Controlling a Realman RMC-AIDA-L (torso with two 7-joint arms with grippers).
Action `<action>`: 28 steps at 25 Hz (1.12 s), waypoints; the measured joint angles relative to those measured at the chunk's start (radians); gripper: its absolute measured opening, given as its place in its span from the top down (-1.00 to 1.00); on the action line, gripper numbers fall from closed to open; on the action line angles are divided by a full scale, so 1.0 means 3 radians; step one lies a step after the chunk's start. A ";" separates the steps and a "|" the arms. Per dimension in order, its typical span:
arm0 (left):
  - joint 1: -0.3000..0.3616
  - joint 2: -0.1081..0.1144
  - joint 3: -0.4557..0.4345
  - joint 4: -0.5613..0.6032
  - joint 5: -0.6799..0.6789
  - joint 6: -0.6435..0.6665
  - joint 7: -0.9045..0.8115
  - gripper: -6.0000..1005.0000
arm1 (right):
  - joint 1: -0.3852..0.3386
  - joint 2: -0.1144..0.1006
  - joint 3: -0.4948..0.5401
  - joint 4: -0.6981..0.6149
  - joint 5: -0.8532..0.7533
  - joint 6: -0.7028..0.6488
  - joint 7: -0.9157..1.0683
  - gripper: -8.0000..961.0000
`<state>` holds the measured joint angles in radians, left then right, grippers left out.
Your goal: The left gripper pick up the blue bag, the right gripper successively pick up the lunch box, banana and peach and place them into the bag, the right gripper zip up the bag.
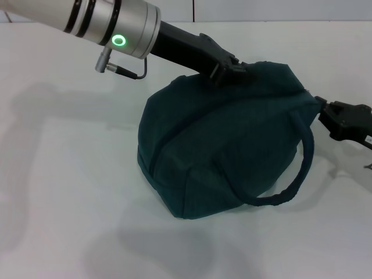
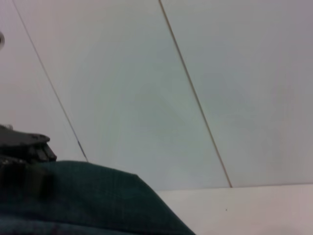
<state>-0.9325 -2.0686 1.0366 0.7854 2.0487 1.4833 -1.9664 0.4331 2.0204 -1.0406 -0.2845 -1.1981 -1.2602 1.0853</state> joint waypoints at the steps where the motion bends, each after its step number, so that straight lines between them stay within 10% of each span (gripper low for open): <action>1: 0.0000 0.0000 -0.0001 0.0000 -0.0001 0.0003 -0.0001 0.85 | 0.0011 0.0001 -0.0014 0.0002 0.0000 0.0017 -0.0001 0.82; 28: 0.0202 0.0028 -0.0219 0.0023 -0.0247 0.0134 0.0026 0.77 | 0.0023 -0.0004 -0.0236 0.0169 -0.0002 -0.0232 0.0002 0.81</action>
<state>-0.8718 -2.0601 0.9709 0.7922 1.9747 1.5234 -1.9585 0.4400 2.0193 -1.1112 -0.2337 -1.1986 -1.3299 1.0858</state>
